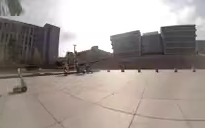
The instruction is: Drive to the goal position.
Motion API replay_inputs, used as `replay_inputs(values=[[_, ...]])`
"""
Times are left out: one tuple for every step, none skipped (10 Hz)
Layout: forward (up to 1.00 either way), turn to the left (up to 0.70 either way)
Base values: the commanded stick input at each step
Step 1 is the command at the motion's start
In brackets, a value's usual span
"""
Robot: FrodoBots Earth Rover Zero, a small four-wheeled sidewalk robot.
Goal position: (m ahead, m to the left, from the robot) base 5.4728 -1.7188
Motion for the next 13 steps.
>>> replay_inputs(values=[[0.28, 0.0], [0.1, 0.0], [0.0, 0.0], [0.0, 0.26], [0.0, 0.7], [0.0, 0.7], [0.0, 0.7], [0.0, 0.7], [0.0, 0.7], [0.0, 0.7], [0.0, 0.7], [0.0, 0.7], [0.0, 0.11]])
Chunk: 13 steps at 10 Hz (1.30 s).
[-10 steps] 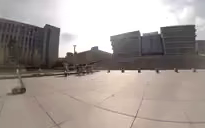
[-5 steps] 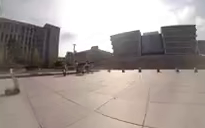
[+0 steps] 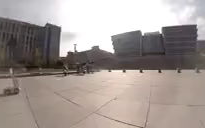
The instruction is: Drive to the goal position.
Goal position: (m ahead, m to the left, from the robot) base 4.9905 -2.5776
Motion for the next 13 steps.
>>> replay_inputs(values=[[0.0, 0.0], [0.0, 0.42], [0.0, 0.69], [0.0, 0.7], [0.0, 0.7], [0.0, 0.58], [0.0, 0.13], [0.0, 0.0], [0.0, 0.0], [0.0, 0.0], [0.0, 0.0], [0.0, 0.0], [0.0, 0.0]])
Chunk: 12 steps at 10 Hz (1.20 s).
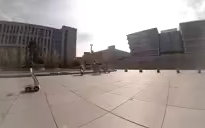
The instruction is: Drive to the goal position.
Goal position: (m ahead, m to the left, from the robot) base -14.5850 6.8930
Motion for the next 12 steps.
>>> replay_inputs(values=[[0.0, 0.0], [0.0, 0.0], [0.0, 0.0], [0.11, 0.0], [0.67, 0.0], [0.7, -0.01], [0.7, -0.25], [0.7, -0.35], [0.7, -0.35], [0.7, -0.35], [0.7, -0.34], [0.7, -0.33]])
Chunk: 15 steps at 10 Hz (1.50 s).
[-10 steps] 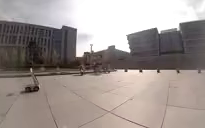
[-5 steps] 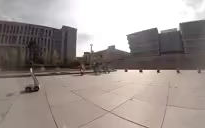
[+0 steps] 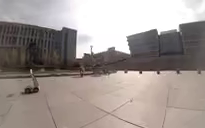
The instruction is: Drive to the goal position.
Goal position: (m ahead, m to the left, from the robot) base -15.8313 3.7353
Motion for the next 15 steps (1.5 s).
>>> replay_inputs(values=[[0.7, 0.0], [0.69, 0.0], [0.65, 0.0], [0.62, -0.15], [0.61, -0.44], [0.61, -0.41], [0.65, -0.14], [0.7, 0.0], [0.7, 0.0], [0.66, -0.04], [0.63, -0.32], [0.63, -0.32], [0.63, -0.32], [0.63, -0.25], [0.65, -0.01]])
